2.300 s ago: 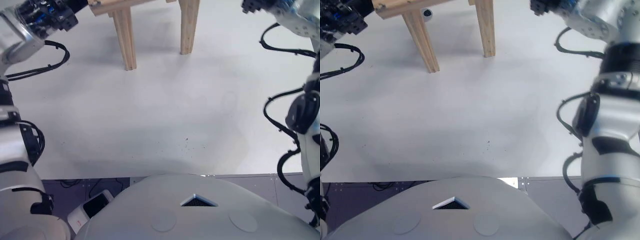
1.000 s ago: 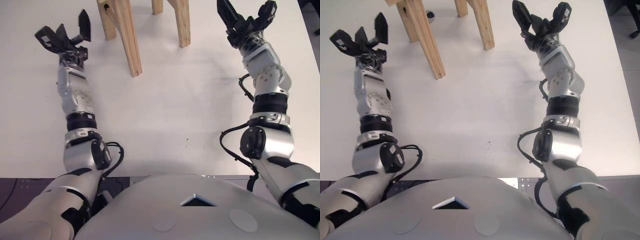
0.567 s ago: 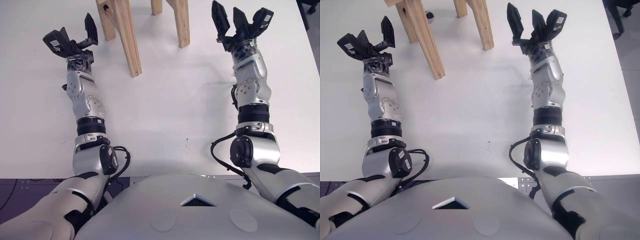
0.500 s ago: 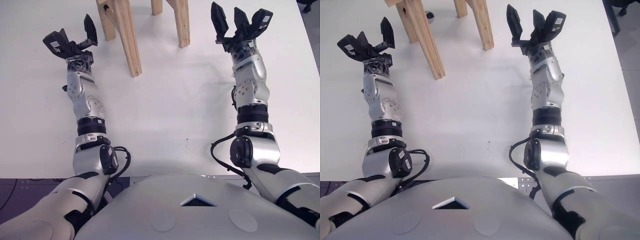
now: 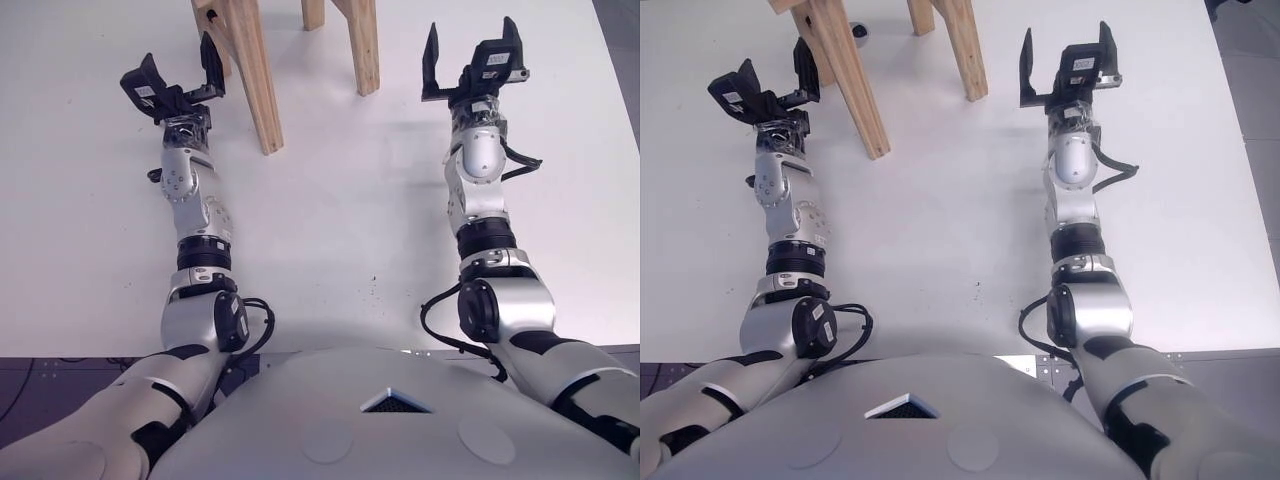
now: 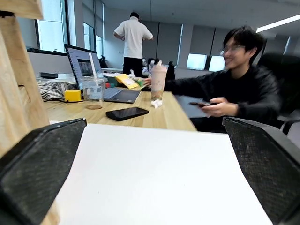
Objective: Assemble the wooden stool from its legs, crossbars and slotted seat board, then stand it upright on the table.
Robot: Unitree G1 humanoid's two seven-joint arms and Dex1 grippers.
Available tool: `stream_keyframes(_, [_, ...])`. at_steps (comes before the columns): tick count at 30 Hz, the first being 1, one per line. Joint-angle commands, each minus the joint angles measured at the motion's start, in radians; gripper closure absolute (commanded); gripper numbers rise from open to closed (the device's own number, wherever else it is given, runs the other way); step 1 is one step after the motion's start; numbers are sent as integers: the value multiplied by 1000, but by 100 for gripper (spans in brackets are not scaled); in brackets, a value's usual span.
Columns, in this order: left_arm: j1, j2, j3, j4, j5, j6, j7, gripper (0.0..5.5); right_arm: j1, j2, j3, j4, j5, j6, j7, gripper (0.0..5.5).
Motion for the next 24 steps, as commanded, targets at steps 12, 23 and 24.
stream_keyframes(12, [8, -27, -17, 6, 31, -73, 45, 16, 34, -4, 92, -44, -123, -59, -143, 10])
stream_keyframes(23, [3, -35, -18, 5, 29, -71, 50, 16, 41, -9, 112, -51, -118, -53, -145, 10])
stream_keyframes(24, [3, -35, -18, 6, 30, -70, 51, 16, 41, -10, 113, -52, -119, -54, -145, 10])
